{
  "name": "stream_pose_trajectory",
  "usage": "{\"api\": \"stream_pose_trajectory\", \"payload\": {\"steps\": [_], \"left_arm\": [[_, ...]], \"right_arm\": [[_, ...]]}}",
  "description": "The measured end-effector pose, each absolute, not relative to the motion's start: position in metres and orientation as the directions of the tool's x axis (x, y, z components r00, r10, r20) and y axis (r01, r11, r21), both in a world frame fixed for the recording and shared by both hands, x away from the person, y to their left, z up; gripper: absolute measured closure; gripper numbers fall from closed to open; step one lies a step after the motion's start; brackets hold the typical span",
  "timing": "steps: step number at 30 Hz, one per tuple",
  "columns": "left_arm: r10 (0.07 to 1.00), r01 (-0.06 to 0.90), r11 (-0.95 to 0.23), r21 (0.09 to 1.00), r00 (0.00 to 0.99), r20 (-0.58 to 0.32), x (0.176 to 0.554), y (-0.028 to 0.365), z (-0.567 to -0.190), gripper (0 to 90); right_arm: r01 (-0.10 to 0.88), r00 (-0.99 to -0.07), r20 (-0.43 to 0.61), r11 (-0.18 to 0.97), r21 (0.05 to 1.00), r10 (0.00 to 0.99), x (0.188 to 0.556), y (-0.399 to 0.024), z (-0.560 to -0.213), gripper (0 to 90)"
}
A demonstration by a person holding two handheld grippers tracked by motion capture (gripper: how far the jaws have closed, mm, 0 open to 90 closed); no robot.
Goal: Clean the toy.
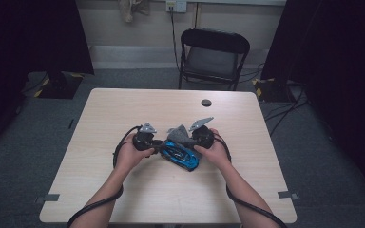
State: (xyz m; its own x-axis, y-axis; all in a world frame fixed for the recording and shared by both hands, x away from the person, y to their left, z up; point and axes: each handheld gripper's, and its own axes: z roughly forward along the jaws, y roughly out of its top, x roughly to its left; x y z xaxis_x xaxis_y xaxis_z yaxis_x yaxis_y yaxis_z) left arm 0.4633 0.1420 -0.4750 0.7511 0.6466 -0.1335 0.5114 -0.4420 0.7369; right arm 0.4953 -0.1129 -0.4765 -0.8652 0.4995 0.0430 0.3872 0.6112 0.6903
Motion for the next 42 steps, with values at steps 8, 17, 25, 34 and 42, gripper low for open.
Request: {"api": "stream_pose_trajectory", "payload": {"steps": [8,17,25,34,42], "left_arm": [[0.646,0.512,-0.443,0.736,0.751,-0.134,0.463,0.142,-0.475,68.2],[0.648,0.512,-0.439,0.738,0.749,-0.134,0.463,0.141,-0.475,68.3],[0.643,0.513,-0.441,0.736,0.753,-0.14,0.462,0.137,-0.475,68.3],[0.644,0.51,-0.448,0.734,0.754,-0.131,0.462,0.136,-0.474,68.4],[0.651,0.511,-0.442,0.737,0.748,-0.128,0.462,0.139,-0.475,69.0]], "right_arm": [[0.393,-0.864,0.046,0.613,0.685,0.502,0.49,-0.124,-0.475,74.5],[0.398,-0.861,0.045,0.614,0.681,0.507,0.483,-0.136,-0.475,74.5],[0.401,-0.855,0.048,0.599,0.693,0.516,0.474,-0.148,-0.476,74.5],[0.401,-0.854,0.039,0.608,0.685,0.519,0.466,-0.157,-0.475,74.1],[0.418,-0.85,0.061,0.599,0.683,0.523,0.462,-0.164,-0.475,74.0]]}}
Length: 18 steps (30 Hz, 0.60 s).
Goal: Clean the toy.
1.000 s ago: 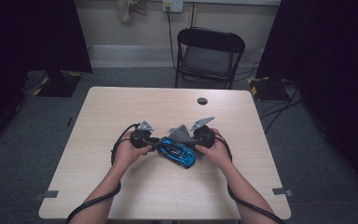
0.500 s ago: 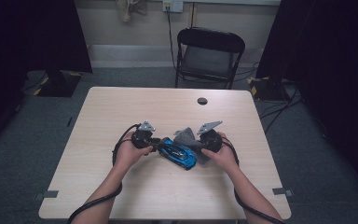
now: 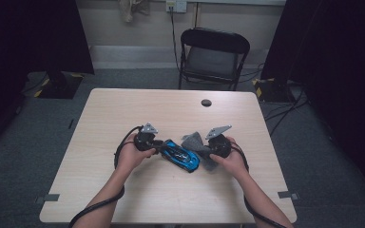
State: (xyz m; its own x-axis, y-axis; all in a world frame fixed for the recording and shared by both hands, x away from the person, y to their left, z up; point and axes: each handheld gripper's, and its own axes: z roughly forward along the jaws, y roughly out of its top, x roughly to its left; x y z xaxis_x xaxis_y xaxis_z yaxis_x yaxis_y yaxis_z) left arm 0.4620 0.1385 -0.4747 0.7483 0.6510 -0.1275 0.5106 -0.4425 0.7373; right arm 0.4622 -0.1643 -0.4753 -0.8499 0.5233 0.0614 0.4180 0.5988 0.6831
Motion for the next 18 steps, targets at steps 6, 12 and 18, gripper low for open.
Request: {"api": "stream_pose_trajectory", "payload": {"steps": [6,12,18], "left_arm": [[0.651,0.512,-0.438,0.738,0.748,-0.133,0.462,0.139,-0.475,69.3],[0.651,0.513,-0.438,0.739,0.747,-0.133,0.462,0.139,-0.475,69.3],[0.651,0.515,-0.433,0.74,0.746,-0.138,0.462,0.139,-0.476,69.3]], "right_arm": [[0.428,-0.847,0.068,0.601,0.675,0.527,0.46,-0.17,-0.472,74.1],[0.435,-0.841,0.069,0.595,0.676,0.537,0.46,-0.177,-0.467,74.1],[0.415,-0.826,0.026,0.575,0.705,0.564,0.467,-0.175,-0.458,74.2]]}}
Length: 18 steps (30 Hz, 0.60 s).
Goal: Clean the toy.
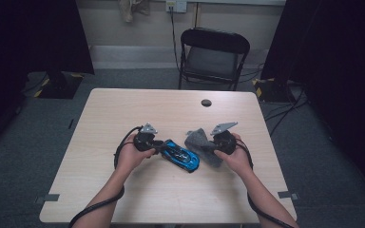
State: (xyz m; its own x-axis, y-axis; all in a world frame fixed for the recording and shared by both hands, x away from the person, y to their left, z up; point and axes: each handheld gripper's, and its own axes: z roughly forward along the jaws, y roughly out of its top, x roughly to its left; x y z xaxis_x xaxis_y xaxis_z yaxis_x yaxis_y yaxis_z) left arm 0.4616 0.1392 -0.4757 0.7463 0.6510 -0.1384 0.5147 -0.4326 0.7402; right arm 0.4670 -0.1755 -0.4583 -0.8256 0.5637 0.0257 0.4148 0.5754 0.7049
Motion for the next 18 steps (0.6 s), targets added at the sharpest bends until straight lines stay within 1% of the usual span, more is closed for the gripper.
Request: {"api": "stream_pose_trajectory", "payload": {"steps": [4,7,12,16,18], "left_arm": [[0.647,0.509,-0.438,0.741,0.751,-0.134,0.461,0.139,-0.476,69.2],[0.644,0.505,-0.438,0.743,0.754,-0.133,0.461,0.139,-0.476,69.2],[0.644,0.505,-0.436,0.745,0.753,-0.133,0.461,0.138,-0.476,69.1],[0.642,0.509,-0.433,0.744,0.753,-0.142,0.461,0.139,-0.476,69.1],[0.642,0.507,-0.431,0.746,0.754,-0.141,0.461,0.14,-0.477,69.1]], "right_arm": [[0.387,-0.818,-0.009,0.563,0.73,0.575,0.475,-0.164,-0.452,74.2],[0.381,-0.81,-0.03,0.564,0.733,0.586,0.482,-0.154,-0.452,74.2],[0.393,-0.814,-0.004,0.556,0.732,0.582,0.491,-0.139,-0.456,74.2],[0.377,-0.833,-0.019,0.592,0.712,0.553,0.496,-0.118,-0.465,74.1],[0.384,-0.839,-0.004,0.598,0.704,0.544,0.497,-0.112,-0.469,74.1]]}}
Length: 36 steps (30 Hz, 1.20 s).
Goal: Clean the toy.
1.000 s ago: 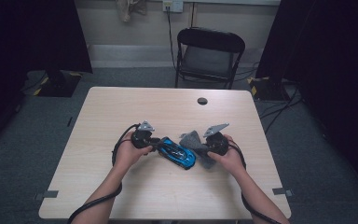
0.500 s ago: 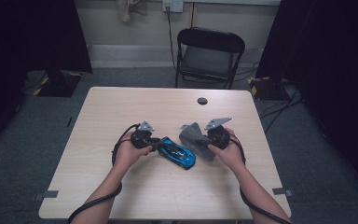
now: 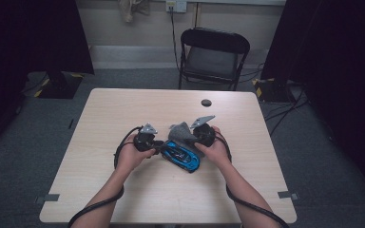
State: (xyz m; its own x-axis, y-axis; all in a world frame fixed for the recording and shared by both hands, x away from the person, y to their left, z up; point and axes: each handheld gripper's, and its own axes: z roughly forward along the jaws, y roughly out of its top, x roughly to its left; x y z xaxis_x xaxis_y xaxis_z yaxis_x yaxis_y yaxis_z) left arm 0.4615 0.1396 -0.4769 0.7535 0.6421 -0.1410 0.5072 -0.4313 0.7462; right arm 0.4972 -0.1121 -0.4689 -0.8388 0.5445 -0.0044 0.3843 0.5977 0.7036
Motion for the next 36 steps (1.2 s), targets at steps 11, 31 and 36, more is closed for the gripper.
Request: {"api": "stream_pose_trajectory", "payload": {"steps": [11,31,36], "left_arm": [[0.643,0.51,-0.434,0.743,0.753,-0.141,0.462,0.139,-0.476,69.1],[0.638,0.509,-0.434,0.744,0.756,-0.146,0.462,0.137,-0.476,69.1],[0.637,0.511,-0.426,0.747,0.755,-0.153,0.461,0.136,-0.477,69.1]], "right_arm": [[0.368,-0.865,0.004,0.63,0.683,0.501,0.491,-0.11,-0.476,73.6],[0.383,-0.86,0.024,0.613,0.691,0.51,0.472,-0.146,-0.477,73.4],[0.396,-0.854,0.044,0.593,0.701,0.519,0.466,-0.158,-0.479,73.4]]}}
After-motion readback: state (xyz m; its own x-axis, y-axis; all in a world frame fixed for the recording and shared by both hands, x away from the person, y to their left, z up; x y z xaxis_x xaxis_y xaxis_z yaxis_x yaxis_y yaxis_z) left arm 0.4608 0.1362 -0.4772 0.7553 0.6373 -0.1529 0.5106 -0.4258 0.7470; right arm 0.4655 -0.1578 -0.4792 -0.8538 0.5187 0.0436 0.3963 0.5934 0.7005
